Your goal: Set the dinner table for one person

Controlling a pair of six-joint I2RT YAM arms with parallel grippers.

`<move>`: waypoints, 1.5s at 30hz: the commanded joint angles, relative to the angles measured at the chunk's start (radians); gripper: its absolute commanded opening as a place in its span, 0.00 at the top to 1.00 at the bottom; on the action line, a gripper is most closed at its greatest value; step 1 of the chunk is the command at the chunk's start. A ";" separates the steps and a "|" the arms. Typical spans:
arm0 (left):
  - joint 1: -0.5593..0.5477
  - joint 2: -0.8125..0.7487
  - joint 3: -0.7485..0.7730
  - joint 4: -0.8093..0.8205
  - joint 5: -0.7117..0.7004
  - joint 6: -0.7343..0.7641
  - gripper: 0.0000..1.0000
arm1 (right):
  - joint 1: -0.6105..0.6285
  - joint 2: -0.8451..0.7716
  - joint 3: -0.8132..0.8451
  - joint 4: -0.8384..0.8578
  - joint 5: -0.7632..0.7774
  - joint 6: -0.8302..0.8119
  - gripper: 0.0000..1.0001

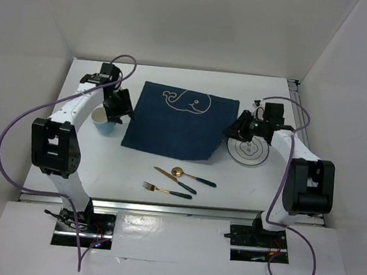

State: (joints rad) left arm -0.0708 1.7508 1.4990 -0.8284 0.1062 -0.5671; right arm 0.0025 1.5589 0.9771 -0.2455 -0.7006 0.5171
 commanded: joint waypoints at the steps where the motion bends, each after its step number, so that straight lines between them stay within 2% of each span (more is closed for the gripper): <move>1: 0.003 -0.022 0.073 -0.017 -0.034 0.024 0.30 | 0.011 -0.033 0.076 -0.066 0.079 -0.075 0.56; 3: 0.003 -0.022 0.116 -0.035 -0.046 0.038 0.24 | 0.011 -0.033 0.119 -0.112 0.119 -0.086 0.46; 4: 0.003 -0.022 0.156 -0.049 -0.057 0.047 0.24 | 0.020 -0.033 0.162 -0.124 0.140 -0.086 0.34; 6: -0.018 -0.031 0.181 -0.049 -0.066 0.058 0.24 | 0.033 -0.001 0.205 -0.153 0.196 -0.086 0.34; 7: -0.027 -0.031 0.181 -0.034 -0.066 0.058 0.28 | 0.045 0.010 0.245 -0.153 0.213 -0.086 0.34; 8: -0.037 -0.014 0.181 -0.025 -0.057 0.067 0.33 | 0.059 0.024 0.262 -0.164 0.240 -0.086 0.41; 10: -0.063 0.021 0.181 -0.025 -0.024 0.067 0.53 | 0.122 0.075 0.308 -0.185 0.263 -0.086 0.61; 11: -0.073 0.070 0.191 -0.015 -0.010 0.067 0.77 | 0.148 0.096 0.322 -0.198 0.291 -0.086 0.81; 12: -0.083 0.097 0.191 -0.015 -0.010 0.067 0.90 | 0.201 0.143 0.336 -0.213 0.309 -0.086 0.88; 13: -0.098 0.128 0.213 -0.015 0.003 0.067 0.98 | 0.227 0.167 0.356 -0.245 0.331 -0.086 0.94; 14: -0.098 0.160 0.222 -0.015 0.003 0.067 1.00 | 0.261 0.188 0.356 -0.259 0.360 -0.074 0.99; 19: -0.158 0.301 0.211 0.006 -0.042 0.053 1.00 | 0.261 0.276 0.319 -0.210 0.331 -0.009 1.00; 22: -0.167 0.325 0.175 0.006 -0.053 0.029 1.00 | 0.271 0.300 0.301 -0.199 0.342 0.010 1.00; 29: -0.178 0.282 -0.077 0.095 -0.076 -0.011 1.00 | 0.291 0.343 0.265 -0.190 0.406 0.011 1.00; 35: -0.187 0.202 -0.215 0.133 -0.120 -0.030 1.00 | 0.291 0.400 0.265 -0.190 0.418 0.001 1.00; 40: -0.187 0.121 -0.229 0.104 -0.190 -0.048 1.00 | 0.323 0.421 0.255 -0.154 0.379 -0.008 1.00; 45: -0.187 0.157 -0.160 0.062 -0.253 -0.030 1.00 | 0.366 0.421 0.232 -0.129 0.363 0.001 1.00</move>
State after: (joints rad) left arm -0.2600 1.9030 1.2953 -0.7181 -0.0746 -0.6052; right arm 0.3397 1.9568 1.2358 -0.4042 -0.3336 0.5163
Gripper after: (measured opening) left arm 0.043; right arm 0.033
